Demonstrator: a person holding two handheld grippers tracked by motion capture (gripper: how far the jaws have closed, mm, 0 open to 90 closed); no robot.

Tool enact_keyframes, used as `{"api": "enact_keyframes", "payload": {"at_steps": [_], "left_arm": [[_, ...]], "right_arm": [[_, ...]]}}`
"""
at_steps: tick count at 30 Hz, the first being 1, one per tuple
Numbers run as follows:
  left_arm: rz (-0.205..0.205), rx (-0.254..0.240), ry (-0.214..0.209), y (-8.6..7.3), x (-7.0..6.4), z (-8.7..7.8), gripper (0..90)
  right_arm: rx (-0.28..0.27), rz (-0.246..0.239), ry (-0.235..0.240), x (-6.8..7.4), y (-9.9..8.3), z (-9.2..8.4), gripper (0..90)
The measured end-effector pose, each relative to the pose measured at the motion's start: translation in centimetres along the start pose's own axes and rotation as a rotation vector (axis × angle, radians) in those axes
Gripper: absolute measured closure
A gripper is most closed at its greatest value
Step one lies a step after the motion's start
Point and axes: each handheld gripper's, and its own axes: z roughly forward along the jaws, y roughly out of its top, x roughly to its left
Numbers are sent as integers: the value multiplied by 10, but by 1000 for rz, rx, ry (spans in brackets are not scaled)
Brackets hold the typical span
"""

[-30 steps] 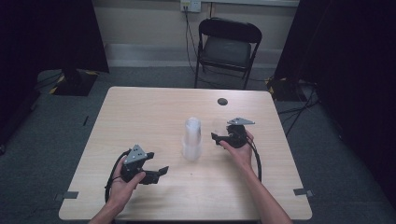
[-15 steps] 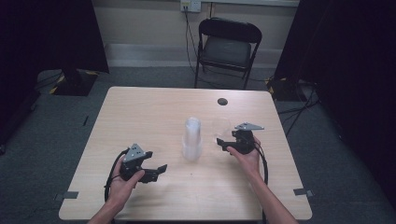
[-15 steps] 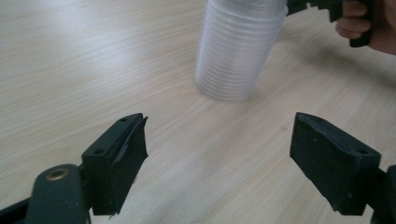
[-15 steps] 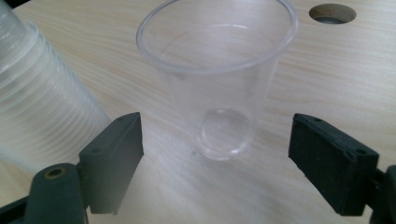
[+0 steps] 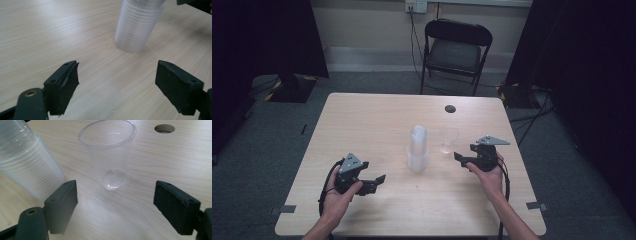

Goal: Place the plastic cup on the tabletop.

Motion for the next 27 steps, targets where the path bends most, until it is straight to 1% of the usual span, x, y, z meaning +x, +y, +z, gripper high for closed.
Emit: {"api": "enact_keyframes", "payload": {"at_steps": [1,2,3,4,5,8,9,10,11,12,13,14,15,16,18,19,20,21,22,23,24,25,26,27], "left_arm": [[-20,-9,14,-2,3,-4,185],[-32,-9,20,-3,5,-5,185],[-58,-3,34,-6,9,-7,188],[-58,-3,34,-6,9,-7,191],[-59,5,42,-10,11,-9,191],[-64,6,50,-15,15,-10,192],[-74,6,52,-18,15,-11,192],[-74,6,52,-18,15,-11,193],[-65,9,53,-19,16,-13,194],[-65,9,53,-19,16,-13,194],[-58,5,56,-19,15,-14,194],[-58,5,56,-19,15,-14,194],[-57,1,52,-20,15,-16,194],[-57,1,52,-20,15,-16,194],[-54,-3,46,-21,14,-18,195],[-52,-4,49,-22,14,-18,201],[-52,-4,49,-22,14,-18,206],[-40,-1,47,-23,14,-19,210],[-40,-1,47,-23,14,-19,211],[-44,-1,43,-24,15,-19,214],[-44,-1,43,-24,15,-19,215],[-65,4,47,-26,19,-19,219],[-65,4,47,-26,19,-19,219],[-68,7,52,-27,20,-19,219]], "right_arm": [[-10,-2,-5,1,-2,-3,203],[-12,-8,-2,3,-4,-8,201],[-18,-2,13,3,-6,-13,190],[-18,-2,13,3,-6,-13,190],[-24,1,15,4,-7,-17,191],[-22,-10,19,7,-13,-31,191],[-22,-11,19,8,-15,-39,191],[-22,-11,19,8,-15,-39,191],[-25,-2,21,8,-18,-47,188],[-25,-2,21,8,-18,-47,188],[-22,-3,18,8,-21,-55,187],[-22,-3,18,8,-21,-55,187],[-14,-5,13,8,-26,-61,186],[-14,-5,13,8,-26,-61,186],[-10,11,5,9,-32,-68,186],[-12,23,7,8,-38,-73,186],[-12,23,7,8,-38,-73,186],[-18,42,-1,8,-47,-78,186],[-18,42,-1,8,-47,-78,186],[-9,62,-9,5,-54,-82,185],[-9,62,-9,5,-54,-82,185],[-8,64,-27,4,-56,-87,183],[-8,64,-27,4,-56,-87,183],[-11,62,-40,3,-60,-91,184]]}}
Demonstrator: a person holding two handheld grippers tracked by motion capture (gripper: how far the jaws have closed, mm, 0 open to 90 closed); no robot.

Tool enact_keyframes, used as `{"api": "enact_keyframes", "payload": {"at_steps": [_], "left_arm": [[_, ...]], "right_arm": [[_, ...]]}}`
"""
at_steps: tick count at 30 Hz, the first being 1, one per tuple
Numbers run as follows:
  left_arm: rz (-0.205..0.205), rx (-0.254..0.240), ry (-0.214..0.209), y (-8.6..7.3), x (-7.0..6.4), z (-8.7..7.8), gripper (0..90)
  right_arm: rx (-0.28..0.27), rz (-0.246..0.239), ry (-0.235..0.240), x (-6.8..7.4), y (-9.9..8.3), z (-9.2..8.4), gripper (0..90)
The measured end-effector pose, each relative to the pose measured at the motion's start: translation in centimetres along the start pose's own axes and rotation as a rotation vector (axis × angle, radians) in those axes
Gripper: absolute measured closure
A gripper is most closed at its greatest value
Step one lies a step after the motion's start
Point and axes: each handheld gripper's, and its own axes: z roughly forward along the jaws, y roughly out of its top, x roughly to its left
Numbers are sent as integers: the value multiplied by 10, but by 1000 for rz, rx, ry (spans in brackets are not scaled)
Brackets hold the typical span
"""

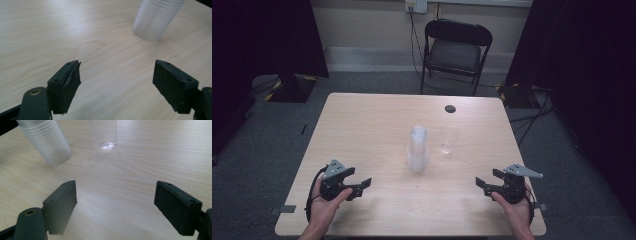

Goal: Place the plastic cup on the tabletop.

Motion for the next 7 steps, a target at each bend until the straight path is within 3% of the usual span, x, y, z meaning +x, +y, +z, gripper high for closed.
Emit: {"api": "enact_keyframes", "payload": {"at_steps": [3,4,7], "left_arm": [[-22,9,13,-4,5,3,219],[-34,7,19,-4,6,3,220],[-31,4,19,-3,8,3,220]], "right_arm": [[19,1,-10,0,-4,1,186],[52,-4,-13,0,-7,6,186],[71,-11,-12,1,-8,11,185]]}}
